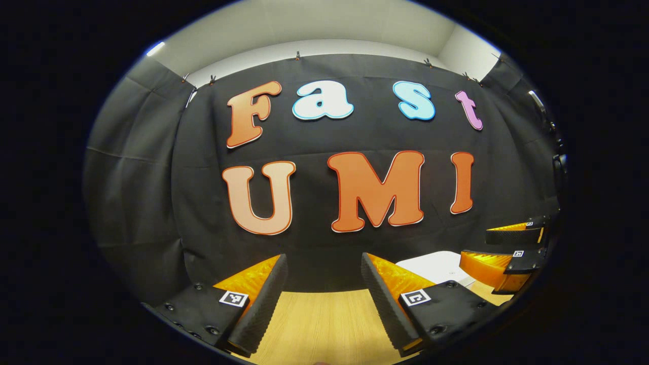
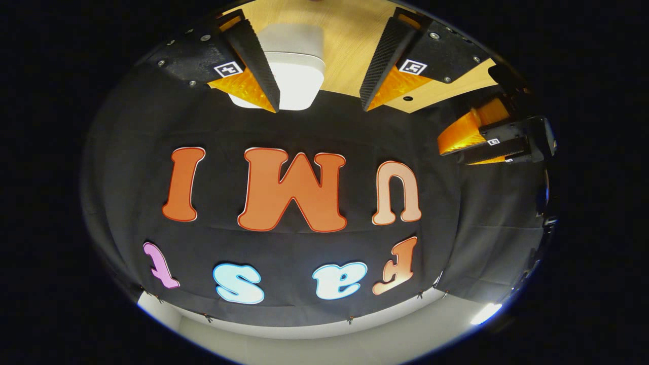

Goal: Press the lid of the desktop garbage bin to open it, pick up the crumpled paper on the desktop and throw it into the bin, then pick up the pop can on the desktop and drop it into the bin, and finally close the garbage bin lid.

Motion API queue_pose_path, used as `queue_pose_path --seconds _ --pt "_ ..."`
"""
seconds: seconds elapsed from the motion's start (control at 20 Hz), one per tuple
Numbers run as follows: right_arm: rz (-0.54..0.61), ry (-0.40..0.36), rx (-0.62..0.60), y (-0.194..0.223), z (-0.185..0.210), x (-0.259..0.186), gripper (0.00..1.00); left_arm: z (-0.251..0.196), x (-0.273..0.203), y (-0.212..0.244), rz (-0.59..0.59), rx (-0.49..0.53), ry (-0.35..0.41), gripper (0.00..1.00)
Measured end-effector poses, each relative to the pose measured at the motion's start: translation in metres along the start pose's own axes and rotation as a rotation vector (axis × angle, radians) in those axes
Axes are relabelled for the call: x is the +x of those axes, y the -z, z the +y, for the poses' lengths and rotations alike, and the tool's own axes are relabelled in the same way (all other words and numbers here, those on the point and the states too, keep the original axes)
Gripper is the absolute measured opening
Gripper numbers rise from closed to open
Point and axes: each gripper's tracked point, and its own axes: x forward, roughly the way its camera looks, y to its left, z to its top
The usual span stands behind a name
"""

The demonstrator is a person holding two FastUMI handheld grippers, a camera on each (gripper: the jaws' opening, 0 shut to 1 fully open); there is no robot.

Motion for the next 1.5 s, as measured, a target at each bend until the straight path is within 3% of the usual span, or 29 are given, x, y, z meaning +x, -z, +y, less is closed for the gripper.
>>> queue_pose_path --seconds 0.55,0.95,1.25,1.5 --pt "-0.009 0.091 -0.061 -0.012 0.029 -0.025 0.96 0.057 -0.009 0.016 -0.016 -0.016 0.063 0.94" --pt "-0.007 0.099 -0.033 -0.013 0.03 -0.036 0.96 0.087 -0.009 0.022 0.0 -0.012 0.023 0.93" --pt "-0.004 0.088 -0.041 -0.005 -0.009 -0.052 0.96 0.073 -0.01 0.022 0.012 -0.005 -0.042 0.94" --pt "-0.013 0.057 -0.003 -0.002 -0.063 -0.069 0.97 0.027 -0.02 0.014 0.009 0.022 -0.092 0.94"
